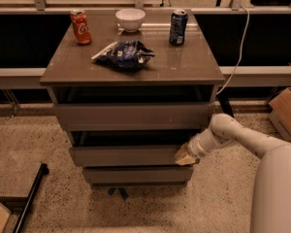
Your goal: Close middle drawer
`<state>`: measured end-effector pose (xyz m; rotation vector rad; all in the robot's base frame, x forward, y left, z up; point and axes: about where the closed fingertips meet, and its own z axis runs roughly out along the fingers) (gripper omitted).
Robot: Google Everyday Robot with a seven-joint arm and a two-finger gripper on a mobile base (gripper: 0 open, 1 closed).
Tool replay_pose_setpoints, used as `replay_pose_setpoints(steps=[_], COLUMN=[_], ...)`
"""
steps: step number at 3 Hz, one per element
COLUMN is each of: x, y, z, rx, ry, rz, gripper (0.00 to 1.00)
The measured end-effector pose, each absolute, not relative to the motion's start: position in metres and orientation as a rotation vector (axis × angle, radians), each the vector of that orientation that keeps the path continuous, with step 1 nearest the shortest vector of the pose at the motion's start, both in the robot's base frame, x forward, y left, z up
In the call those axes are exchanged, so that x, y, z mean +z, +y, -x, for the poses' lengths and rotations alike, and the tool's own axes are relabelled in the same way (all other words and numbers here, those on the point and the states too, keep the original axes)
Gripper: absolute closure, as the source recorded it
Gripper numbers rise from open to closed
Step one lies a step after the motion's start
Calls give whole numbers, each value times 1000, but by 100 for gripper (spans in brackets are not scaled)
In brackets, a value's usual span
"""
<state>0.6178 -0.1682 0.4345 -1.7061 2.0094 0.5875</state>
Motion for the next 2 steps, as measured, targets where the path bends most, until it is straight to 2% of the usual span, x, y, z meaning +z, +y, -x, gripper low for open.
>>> replay_pose_setpoints(steps=[1,2], x=[433,432], y=[-167,-166], z=[-617,-616], rx=[592,595], ry=[2009,2009], rz=[1708,1709], gripper=[4,0])
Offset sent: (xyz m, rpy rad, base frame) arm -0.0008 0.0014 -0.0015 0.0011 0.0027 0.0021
